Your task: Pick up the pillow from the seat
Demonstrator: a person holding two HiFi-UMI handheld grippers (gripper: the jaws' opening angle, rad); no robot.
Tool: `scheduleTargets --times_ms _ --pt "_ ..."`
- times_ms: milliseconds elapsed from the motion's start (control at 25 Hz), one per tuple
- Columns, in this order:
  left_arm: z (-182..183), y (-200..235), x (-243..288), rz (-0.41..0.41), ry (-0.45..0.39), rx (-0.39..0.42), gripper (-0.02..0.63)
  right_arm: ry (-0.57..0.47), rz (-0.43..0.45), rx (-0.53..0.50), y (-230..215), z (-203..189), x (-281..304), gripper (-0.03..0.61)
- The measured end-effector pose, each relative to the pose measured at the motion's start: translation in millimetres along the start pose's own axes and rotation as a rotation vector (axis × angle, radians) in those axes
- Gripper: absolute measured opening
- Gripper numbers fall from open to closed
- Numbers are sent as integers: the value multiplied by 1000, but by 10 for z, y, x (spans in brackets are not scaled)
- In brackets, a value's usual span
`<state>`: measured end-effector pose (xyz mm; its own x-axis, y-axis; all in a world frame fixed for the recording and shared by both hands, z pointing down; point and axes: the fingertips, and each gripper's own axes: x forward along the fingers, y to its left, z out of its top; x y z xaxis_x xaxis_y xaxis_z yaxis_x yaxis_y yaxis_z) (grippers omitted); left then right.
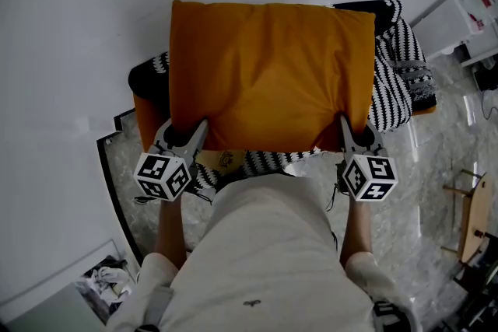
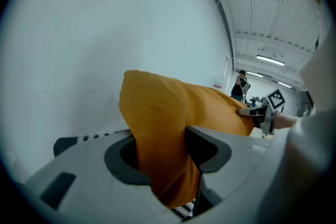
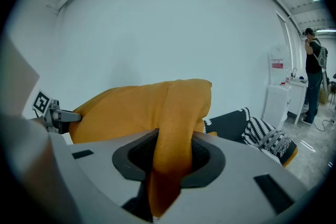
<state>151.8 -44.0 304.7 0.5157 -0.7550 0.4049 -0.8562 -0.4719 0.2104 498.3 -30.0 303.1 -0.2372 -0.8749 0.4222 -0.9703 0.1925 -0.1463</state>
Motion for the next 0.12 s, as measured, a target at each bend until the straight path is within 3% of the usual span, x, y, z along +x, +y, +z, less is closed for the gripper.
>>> scheduleTargets --times_ms 120 --pt "16 3 14 2 -5 2 213 -1 0 2 -7 7 11 114"
